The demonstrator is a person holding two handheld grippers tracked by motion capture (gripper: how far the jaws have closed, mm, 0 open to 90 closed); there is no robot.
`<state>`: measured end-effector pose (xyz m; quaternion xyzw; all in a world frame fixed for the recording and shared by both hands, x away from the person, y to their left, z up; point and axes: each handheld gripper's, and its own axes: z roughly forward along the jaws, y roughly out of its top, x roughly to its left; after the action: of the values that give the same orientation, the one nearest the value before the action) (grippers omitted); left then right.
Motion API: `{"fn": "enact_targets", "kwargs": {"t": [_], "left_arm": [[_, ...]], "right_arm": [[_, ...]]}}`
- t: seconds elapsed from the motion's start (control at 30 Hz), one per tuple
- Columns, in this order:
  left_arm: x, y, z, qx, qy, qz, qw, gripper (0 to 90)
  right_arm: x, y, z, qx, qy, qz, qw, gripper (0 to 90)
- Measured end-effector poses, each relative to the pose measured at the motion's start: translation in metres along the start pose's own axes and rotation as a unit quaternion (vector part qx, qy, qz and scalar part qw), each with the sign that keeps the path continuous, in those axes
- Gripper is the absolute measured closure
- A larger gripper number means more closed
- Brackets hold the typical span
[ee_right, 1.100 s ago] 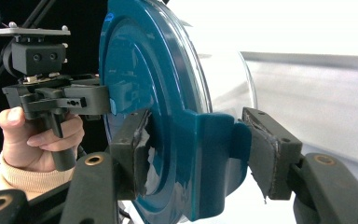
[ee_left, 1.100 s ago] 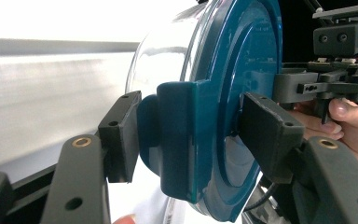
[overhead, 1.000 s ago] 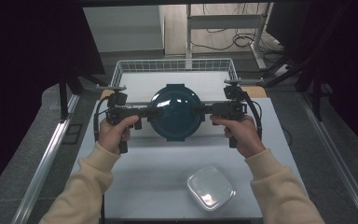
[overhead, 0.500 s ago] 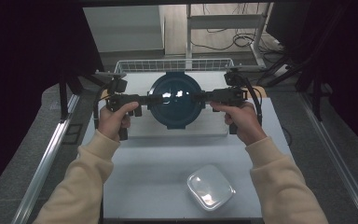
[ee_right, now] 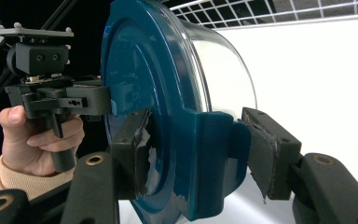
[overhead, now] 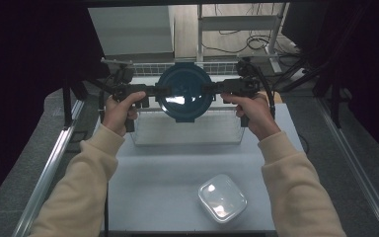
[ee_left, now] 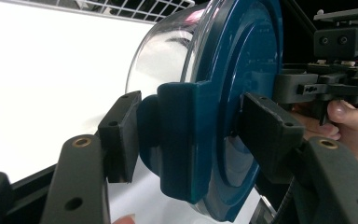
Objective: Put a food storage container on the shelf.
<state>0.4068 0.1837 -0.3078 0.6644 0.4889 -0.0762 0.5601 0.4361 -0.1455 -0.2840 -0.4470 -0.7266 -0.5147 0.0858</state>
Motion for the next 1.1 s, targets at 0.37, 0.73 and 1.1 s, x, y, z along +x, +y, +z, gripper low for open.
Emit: {"fn": "enact_targets", "kwargs": {"t": [0.37, 0.73, 1.1], "left_arm": [[0.008, 0.026, 0.003, -0.002, -0.001, -0.007, 1.0000, 40.4], [0.022, 0.036, 0.009, 0.003, 0.004, -0.024, 0.9997, 40.4], [0.043, 0.038, 0.022, 0.012, 0.009, -0.057, 0.9982, 40.8]], "right_arm": [[-0.006, 0.029, 0.005, 0.001, 0.002, -0.006, 1.0000, 44.4], [-0.016, 0.042, 0.018, 0.007, 0.006, 0.007, 0.9999, 44.4], [-0.041, 0.041, 0.037, 0.009, 0.005, 0.047, 0.9988, 43.3]]}}
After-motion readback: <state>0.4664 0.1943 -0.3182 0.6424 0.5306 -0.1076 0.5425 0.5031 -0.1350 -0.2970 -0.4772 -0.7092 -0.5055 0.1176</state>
